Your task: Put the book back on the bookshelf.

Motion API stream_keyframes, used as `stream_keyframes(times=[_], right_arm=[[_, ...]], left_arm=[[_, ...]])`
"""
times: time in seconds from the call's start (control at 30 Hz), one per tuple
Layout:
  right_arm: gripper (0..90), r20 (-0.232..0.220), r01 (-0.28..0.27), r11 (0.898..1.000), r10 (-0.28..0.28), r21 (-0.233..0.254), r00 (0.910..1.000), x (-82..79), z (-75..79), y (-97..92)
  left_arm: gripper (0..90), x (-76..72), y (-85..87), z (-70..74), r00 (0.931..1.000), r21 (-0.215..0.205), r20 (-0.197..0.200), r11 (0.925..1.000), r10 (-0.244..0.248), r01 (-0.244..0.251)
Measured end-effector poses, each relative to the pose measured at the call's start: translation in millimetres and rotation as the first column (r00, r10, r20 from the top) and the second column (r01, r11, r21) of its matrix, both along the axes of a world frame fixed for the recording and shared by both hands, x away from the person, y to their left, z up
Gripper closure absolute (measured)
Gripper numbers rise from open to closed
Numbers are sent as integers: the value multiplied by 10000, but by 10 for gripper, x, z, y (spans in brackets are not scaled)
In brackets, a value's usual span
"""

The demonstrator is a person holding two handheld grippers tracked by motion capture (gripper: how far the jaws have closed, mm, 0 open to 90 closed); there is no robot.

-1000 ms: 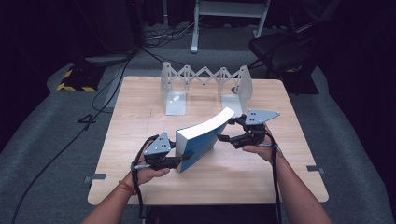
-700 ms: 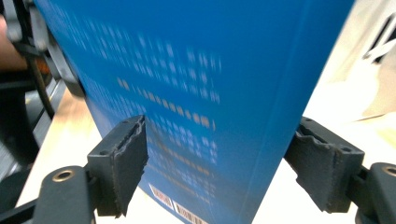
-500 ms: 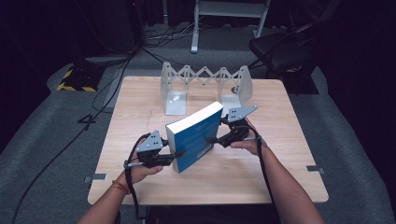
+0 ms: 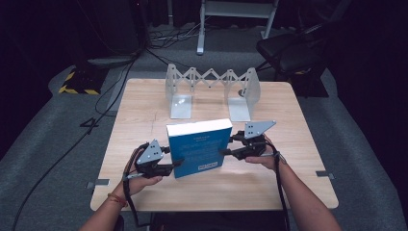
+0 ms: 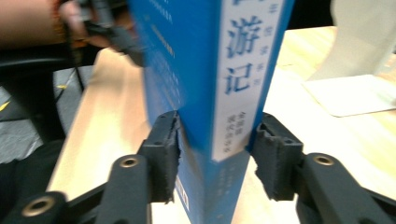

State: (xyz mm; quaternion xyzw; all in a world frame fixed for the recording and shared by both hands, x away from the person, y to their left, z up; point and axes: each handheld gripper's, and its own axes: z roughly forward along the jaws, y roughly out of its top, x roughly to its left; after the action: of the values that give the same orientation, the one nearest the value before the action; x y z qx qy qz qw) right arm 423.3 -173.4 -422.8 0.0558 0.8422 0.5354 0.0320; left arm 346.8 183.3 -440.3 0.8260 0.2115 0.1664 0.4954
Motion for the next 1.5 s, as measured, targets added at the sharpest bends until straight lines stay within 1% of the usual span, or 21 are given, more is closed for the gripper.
stream_keyframes(times=[0.03, 0.1, 0.2, 0.27, 0.33, 0.37, 0.43, 0.53, 0.6, 0.67, 0.77, 0.8, 0.87, 0.93, 1.0, 1.03, 1.2, 1.27, 1.3, 1.33, 1.5], right_arm=[[580, 87, -206, 9998, 206, -33, 9997, -48, 6, -13], [589, 171, -563, 9983, 566, -153, 9983, -140, 16, -28], [585, 253, -503, 9986, 508, -188, 9984, -183, 25, -15], [557, 246, -483, 9987, 488, -187, 9985, -171, 26, 15], [517, -107, -696, 9975, 694, -146, 9975, -125, 20, 86], [533, -280, -909, 9957, 903, -178, 9955, -94, 12, 133], [575, -184, -1059, 9935, 1052, -419, 9943, -49, -9, 220], [592, 43, -945, 9949, 947, -343, 9955, -57, -23, 274], [611, 176, -771, 9969, 773, -135, 9969, -101, -46, 244], [614, 368, -278, 9995, 283, -125, 9989, -176, -50, 217], [614, 397, 209, 9998, -211, 36, 9990, -233, -67, 132], [614, 397, 209, 9998, -211, 36, 9990, -233, -67, 132], [615, 432, 590, 9982, -594, 109, 9973, -287, -73, -28], [614, 459, 729, 9973, -733, 119, 9963, -309, -74, -78], [614, 455, 1073, 9940, -1082, 218, 9931, -355, -83, -179], [612, 497, 1370, 9903, -1380, 229, 9892, -389, -85, -250], [601, 639, 2047, 9785, -2059, 257, 9765, -463, -73, -477], [599, 602, 2294, 9718, -2326, 545, 9707, -483, -60, -559], [600, 613, 2527, 9653, -2567, 660, 9645, -494, -48, -605], [601, 597, 2586, 9635, -2628, 697, 9630, -490, -50, -628], [600, 462, 2729, 9589, -2769, 777, 9598, -479, -57, -645]], left_arm=[[455, -2, 10, 2, 9999, -77, -134, 9999, -91, 90], [454, -8, 17, -2, 9995, -175, -201, 9996, -224, 221], [452, -2, 16, 1, 9992, -211, -242, 9993, -313, 308], [448, 25, 12, 1, 9992, -275, -310, 9993, -264, 255], [448, 49, 12, -3, 9992, -320, -303, 9992, -260, 250], [450, 55, 11, -3, 9991, -337, -301, 9991, -286, 276], [452, 55, 6, -2, 9994, -284, -259, 9993, -241, 234], [453, 69, 1, -4, 9995, -238, -150, 9994, -261, 257], [446, 98, -52, -3, 9998, -205, -142, 9997, -164, 161], [426, 142, -99, -2, 9997, -196, -190, 9997, -173, 169], [423, 188, -166, 0, 9995, -190, -191, 9995, -254, 250], [423, 204, -237, -3, 9992, -218, -207, 9992, -329, 324], [409, 247, -390, 0, 9988, -205, -230, 9988, -440, 436], [402, 275, -447, 4, 9982, -193, -262, 9984, -535, 530], [392, 359, -590, 15, 9967, -123, -295, 9971, -755, 752], [383, 390, -652, 20, 9960, -87, -314, 9965, -838, 836], [363, 524, -937, 35, 9915, 25, -356, 9921, -1249, 1250], [362, 561, -1038, 38, 9891, 40, -387, 9898, -1424, 1427], [352, 575, -1081, 37, 9885, 25, -400, 9893, -1460, 1462], [348, 602, -1127, 37, 9881, 29, -400, 9888, -1488, 1490], [333, 613, -1147, 32, 9884, 77, -279, 9887, -1494, 1497]])
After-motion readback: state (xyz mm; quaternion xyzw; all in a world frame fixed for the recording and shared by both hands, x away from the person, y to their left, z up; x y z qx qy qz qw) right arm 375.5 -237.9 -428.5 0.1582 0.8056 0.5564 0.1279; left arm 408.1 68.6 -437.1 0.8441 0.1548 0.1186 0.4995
